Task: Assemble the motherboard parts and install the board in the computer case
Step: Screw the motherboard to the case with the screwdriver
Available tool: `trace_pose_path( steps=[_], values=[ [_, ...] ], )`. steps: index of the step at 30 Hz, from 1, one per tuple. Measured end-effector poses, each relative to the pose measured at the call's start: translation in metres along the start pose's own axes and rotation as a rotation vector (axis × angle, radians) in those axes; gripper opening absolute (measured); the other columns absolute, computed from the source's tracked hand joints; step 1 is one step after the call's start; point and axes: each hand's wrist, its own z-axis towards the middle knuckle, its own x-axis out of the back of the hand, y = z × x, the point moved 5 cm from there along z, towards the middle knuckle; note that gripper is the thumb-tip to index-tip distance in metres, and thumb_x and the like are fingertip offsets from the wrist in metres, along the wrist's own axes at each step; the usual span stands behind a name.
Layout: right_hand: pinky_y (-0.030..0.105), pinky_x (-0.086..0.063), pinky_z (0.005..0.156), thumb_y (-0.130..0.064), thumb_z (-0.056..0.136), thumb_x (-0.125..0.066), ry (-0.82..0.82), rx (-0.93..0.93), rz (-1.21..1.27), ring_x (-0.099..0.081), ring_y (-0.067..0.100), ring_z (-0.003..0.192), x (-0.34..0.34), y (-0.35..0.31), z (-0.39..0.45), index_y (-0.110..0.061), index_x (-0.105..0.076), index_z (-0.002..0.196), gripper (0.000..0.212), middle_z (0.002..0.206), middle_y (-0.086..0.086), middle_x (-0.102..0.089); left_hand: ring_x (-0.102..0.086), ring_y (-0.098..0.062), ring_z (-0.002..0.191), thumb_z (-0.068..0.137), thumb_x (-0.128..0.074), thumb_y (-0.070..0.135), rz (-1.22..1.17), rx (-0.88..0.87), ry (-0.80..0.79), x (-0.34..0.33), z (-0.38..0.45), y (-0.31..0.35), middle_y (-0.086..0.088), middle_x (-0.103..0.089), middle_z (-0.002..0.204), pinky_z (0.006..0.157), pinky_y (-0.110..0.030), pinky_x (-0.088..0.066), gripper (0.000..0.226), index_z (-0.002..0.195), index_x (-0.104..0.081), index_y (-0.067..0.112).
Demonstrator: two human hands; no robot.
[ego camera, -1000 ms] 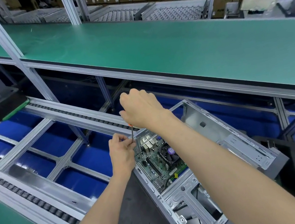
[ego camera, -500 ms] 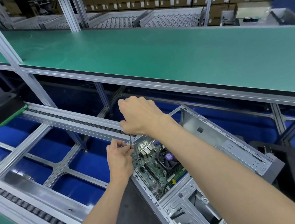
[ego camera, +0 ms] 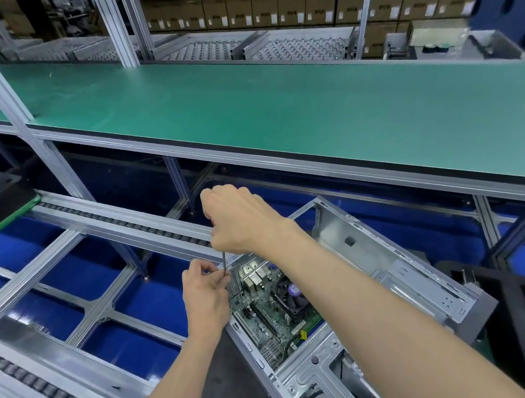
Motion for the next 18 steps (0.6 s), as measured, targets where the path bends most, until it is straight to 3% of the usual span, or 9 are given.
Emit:
trace_pose_path(
  steps=[3,8,11,14,18],
  values=[
    [0.035,-0.030,0.060,-0.024,0.093,-0.058,0.071,-0.042,-0.125,-0.043,0.029,0.073,0.0007,0.0042,-0.0012,-0.014,-0.037,0.091,0.024,0.083,0.002,-0.040,-0.051,0.006,0.066,0.083,-0.070,-0.008,0.005,0.000,-0.006,-0.0004,0.0004,0.0021,-0.011,-0.050,0.095,0.041,-0.012,-0.037,0.023,0.086,-0.053,0.008],
    [0.032,-0.029,0.059,-0.015,0.078,-0.063,-0.013,0.000,0.031,-0.048,0.026,0.076,-0.0006,0.0020,-0.0012,-0.012,-0.052,0.098,0.023,0.096,0.003,-0.050,-0.051,-0.007,0.068,0.086,-0.069,0.000,0.038,-0.019,-0.012,0.0019,-0.0010,0.0046,-0.008,-0.050,0.096,0.042,-0.015,-0.038,0.021,0.084,-0.053,0.013],
    [0.033,-0.028,0.059,-0.017,0.088,-0.058,0.042,-0.029,-0.053,-0.045,0.028,0.074,0.0002,0.0026,-0.0008,-0.012,-0.047,0.089,0.012,0.086,0.003,-0.044,-0.051,-0.007,0.072,0.087,-0.070,0.002,0.072,-0.029,-0.011,0.0023,-0.0014,0.0056,-0.006,-0.050,0.096,0.047,-0.015,-0.041,0.018,0.085,-0.055,0.011],
    [0.037,-0.031,0.064,-0.027,0.096,-0.055,0.078,-0.053,-0.168,-0.042,0.029,0.075,0.0012,0.0049,0.0000,-0.015,-0.043,0.089,0.018,0.084,0.002,-0.040,-0.052,-0.016,0.074,0.086,-0.070,0.001,0.056,-0.016,-0.006,0.0019,-0.0021,0.0074,-0.005,-0.050,0.095,0.045,-0.013,-0.040,0.021,0.085,-0.053,0.013],
    [0.033,-0.032,0.062,-0.016,0.079,-0.063,-0.043,0.007,0.007,-0.049,0.027,0.080,-0.0001,0.0018,0.0005,-0.014,-0.050,0.100,0.024,0.095,0.001,-0.049,-0.053,-0.020,0.070,0.086,-0.069,0.001,0.035,-0.005,0.000,0.0018,-0.0013,0.0060,-0.008,-0.051,0.096,0.041,-0.015,-0.037,0.021,0.084,-0.053,0.014]
  ],
)
